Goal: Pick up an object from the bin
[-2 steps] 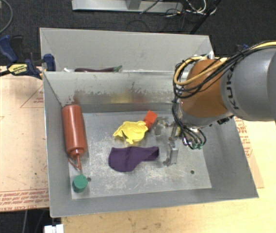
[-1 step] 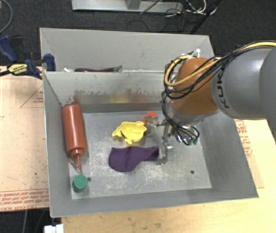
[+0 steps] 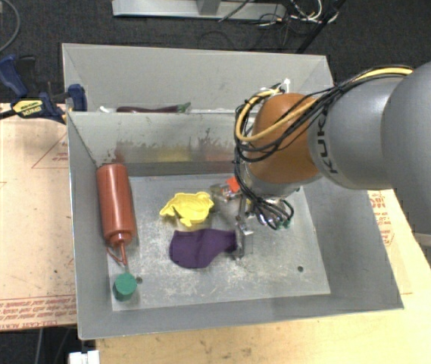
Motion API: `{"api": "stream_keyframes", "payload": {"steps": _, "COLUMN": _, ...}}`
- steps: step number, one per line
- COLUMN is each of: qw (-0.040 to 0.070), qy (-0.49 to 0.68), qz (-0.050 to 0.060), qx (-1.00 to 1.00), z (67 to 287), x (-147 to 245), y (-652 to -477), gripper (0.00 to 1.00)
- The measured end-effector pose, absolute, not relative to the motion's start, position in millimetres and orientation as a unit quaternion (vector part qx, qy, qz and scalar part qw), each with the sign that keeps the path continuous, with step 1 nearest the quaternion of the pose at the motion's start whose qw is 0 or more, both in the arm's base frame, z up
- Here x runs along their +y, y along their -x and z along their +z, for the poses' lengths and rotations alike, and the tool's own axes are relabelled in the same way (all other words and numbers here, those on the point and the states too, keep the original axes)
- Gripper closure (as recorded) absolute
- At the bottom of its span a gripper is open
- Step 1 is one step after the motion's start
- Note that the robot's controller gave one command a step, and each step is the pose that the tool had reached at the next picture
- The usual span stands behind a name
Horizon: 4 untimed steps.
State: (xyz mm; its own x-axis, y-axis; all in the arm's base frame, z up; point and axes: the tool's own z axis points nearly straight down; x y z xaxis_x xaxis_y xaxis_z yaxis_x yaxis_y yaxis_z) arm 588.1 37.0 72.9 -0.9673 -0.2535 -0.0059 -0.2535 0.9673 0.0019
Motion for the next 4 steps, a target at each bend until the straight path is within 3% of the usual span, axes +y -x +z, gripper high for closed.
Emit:
{"api": "stream_keyframes", "payload": {"steps": 1, "qw": 0.006, "qy": 0.192, "qz": 0.001, "qx": 0.981, "z": 71, "x": 66, "y": -588.2, "gripper": 1.0}}
{"api": "stream_keyframes", "payload": {"steps": 2, "qw": 0.006, "qy": 0.192, "qz": 0.001, "qx": 0.981, "z": 71, "x": 66, "y": -588.2, "gripper": 1.0}}
{"api": "stream_keyframes", "payload": {"steps": 3, "qw": 0.008, "qy": 0.176, "qz": 0.002, "qx": 0.984, "z": 171, "x": 63, "y": -589.8, "gripper": 1.0}}
{"api": "stream_keyframes", "payload": {"steps": 4, "qw": 0.008, "qy": 0.176, "qz": 0.002, "qx": 0.984, "z": 171, "x": 63, "y": -589.8, "gripper": 1.0}}
